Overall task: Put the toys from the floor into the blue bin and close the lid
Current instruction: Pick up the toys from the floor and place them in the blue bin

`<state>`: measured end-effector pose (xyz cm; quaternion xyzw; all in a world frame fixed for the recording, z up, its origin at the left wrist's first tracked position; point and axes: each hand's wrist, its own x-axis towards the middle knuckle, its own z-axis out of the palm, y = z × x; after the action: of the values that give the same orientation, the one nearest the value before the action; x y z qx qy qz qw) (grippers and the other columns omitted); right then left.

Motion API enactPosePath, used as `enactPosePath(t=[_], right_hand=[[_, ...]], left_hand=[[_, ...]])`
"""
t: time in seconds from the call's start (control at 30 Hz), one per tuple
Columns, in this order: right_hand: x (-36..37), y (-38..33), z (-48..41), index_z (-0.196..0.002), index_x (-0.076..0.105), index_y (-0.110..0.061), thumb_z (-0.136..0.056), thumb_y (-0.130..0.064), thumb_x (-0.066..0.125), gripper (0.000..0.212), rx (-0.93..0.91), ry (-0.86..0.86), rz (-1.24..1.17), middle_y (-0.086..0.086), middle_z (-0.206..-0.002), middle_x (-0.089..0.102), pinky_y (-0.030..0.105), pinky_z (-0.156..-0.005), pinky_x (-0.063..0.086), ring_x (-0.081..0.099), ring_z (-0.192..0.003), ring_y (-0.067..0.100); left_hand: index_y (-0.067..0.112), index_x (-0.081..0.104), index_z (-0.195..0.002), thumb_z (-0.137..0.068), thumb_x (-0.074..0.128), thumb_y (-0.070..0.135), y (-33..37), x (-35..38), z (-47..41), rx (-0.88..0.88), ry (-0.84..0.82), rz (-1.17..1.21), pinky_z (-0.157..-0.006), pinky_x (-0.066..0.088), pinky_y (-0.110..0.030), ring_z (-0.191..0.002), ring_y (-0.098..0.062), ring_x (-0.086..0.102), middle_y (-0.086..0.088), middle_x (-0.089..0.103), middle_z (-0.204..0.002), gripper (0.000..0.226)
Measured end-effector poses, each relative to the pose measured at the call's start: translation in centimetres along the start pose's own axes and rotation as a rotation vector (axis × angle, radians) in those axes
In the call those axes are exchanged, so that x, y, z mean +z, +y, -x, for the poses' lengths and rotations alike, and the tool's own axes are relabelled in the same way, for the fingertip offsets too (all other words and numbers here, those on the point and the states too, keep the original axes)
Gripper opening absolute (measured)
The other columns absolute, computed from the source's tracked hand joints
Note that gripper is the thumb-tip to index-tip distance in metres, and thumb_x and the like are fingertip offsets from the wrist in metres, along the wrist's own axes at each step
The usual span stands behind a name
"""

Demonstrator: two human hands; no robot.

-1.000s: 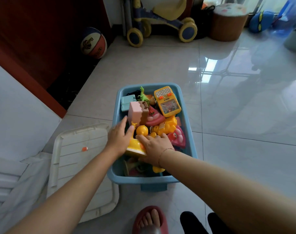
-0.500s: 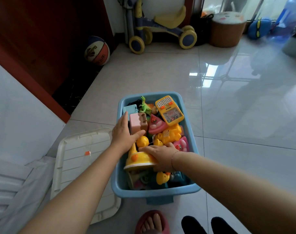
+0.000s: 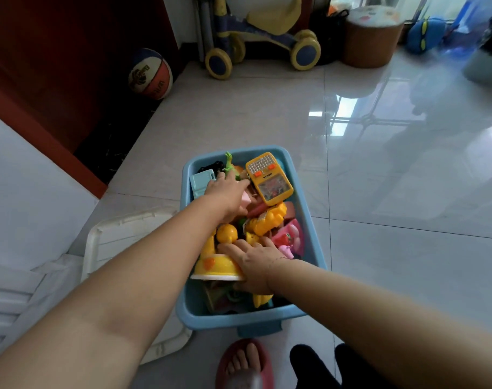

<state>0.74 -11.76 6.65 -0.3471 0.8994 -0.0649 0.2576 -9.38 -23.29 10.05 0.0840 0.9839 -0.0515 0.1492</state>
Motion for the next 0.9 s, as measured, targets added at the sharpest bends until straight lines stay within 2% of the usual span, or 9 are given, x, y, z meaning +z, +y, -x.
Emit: enactPosePath(t=[0.13, 0.2, 0.33, 0.47, 0.53, 0.63, 0.73, 0.83, 0.9], right_hand=[[1.7, 0.7, 0.9, -0.144, -0.001, -0.044, -0.085, -0.059, 0.048, 0.079, -0.015, 0.111, 0.041, 0.010, -0.156, 0.011, 0.050, -0.114, 0.012, 0.027, -0.139, 0.035], [1.6, 0.4, 0.8, -0.144, 0.008, -0.041, -0.087, -0.052, 0.050, 0.072, -0.005, 0.189, -0.061, 0.007, -0.151, 0.024, 0.050, -0.110, 0.023, 0.038, -0.131, 0.036], [0.2, 0.7, 1.1, -0.139, 0.033, -0.033, -0.091, -0.029, 0.052, 0.052, 0.154, 0.399, -0.472, 0.002, -0.141, 0.038, 0.042, -0.091, 0.048, 0.053, -0.115, 0.033], [-0.6, 2.1, 1.5, -0.117, 0.059, -0.021, -0.091, -0.029, 0.055, 0.028, 0.209, 0.435, -0.366, 0.003, -0.128, 0.047, 0.027, -0.081, 0.041, 0.055, -0.107, 0.026], [-0.7, 2.0, 1.6, -0.112, 0.062, -0.020, -0.090, -0.029, 0.056, 0.025, 0.208, 0.395, -0.381, 0.004, -0.123, 0.051, 0.028, -0.082, 0.044, 0.056, -0.104, 0.025], [-0.8, 1.4, 1.6, -0.111, 0.062, -0.020, -0.089, -0.028, 0.055, 0.025, 0.200, 0.368, -0.434, 0.004, -0.116, 0.057, 0.037, -0.086, 0.051, 0.058, -0.102, 0.025], [-0.7, 1.0, 2.2, -0.114, 0.055, -0.019, -0.089, -0.025, 0.051, 0.027, 0.192, 0.348, -0.423, 0.003, -0.115, 0.058, 0.036, -0.081, 0.049, 0.057, -0.099, 0.024], [-1.0, 0.3, 3.2, -0.104, 0.046, -0.020, -0.087, -0.030, 0.050, 0.020, 0.213, 0.392, -0.423, 0.001, -0.104, 0.054, 0.034, -0.070, 0.046, 0.054, -0.085, 0.021], [-1.0, -0.3, 3.8, -0.096, 0.043, -0.021, -0.085, -0.033, 0.053, 0.020, 0.163, 0.421, -0.395, -0.001, -0.095, 0.051, 0.036, -0.068, 0.048, 0.053, -0.080, 0.021]], left_hand=[[0.027, 0.034, -0.141, -0.079, 0.070, 0.039, -0.7, 2.8, 2.6, -0.029, 0.260, 0.322, -0.101, 0.037, -0.041, -0.126, -0.029, 0.038, -0.007, 0.036, -0.137, 0.072], [0.021, 0.038, -0.141, -0.076, 0.074, 0.030, -1.8, 1.9, 4.1, -0.048, 0.454, 0.564, -0.102, 0.036, -0.037, -0.123, -0.028, 0.040, -0.009, 0.041, -0.134, 0.075], [0.015, 0.038, -0.140, -0.069, 0.081, 0.022, -3.5, -1.7, 10.1, 0.038, 0.781, 0.645, -0.098, 0.038, -0.030, -0.118, -0.022, 0.042, -0.009, 0.044, -0.130, 0.083], [0.021, 0.039, -0.135, -0.071, 0.078, 0.011, -3.2, 1.1, 18.2, 0.318, 0.575, 0.609, -0.097, 0.044, -0.025, -0.116, -0.012, 0.046, 0.004, 0.045, -0.128, 0.076], [0.027, 0.038, -0.132, -0.071, 0.072, 0.014, -2.8, 4.3, 20.1, 0.410, 0.438, 0.570, -0.099, 0.039, -0.017, -0.114, -0.009, 0.049, 0.008, 0.047, -0.128, 0.071], [0.052, 0.021, -0.125, -0.072, 0.067, 0.032, -2.5, 7.5, 20.3, 0.252, 0.216, 0.701, -0.083, 0.041, -0.010, -0.103, -0.002, 0.054, 0.013, 0.048, -0.122, 0.073], [0.063, 0.013, -0.128, -0.075, 0.073, 0.029, -2.6, 8.8, 19.2, 0.192, 0.120, 0.885, -0.092, 0.034, -0.003, -0.120, 0.009, 0.040, 0.017, 0.038, -0.130, 0.087], [0.056, 0.016, -0.129, -0.076, 0.068, 0.030, -3.3, 8.6, 18.1, 0.231, 0.062, 0.667, -0.108, 0.026, -0.017, -0.125, -0.003, 0.039, 0.012, 0.039, -0.133, 0.079], [0.049, 0.017, -0.131, -0.078, 0.063, 0.037, -4.3, 8.4, 17.7, 0.202, 0.062, 0.428, -0.114, 0.010, -0.028, -0.133, -0.010, 0.032, 0.010, 0.039, -0.137, 0.071]])
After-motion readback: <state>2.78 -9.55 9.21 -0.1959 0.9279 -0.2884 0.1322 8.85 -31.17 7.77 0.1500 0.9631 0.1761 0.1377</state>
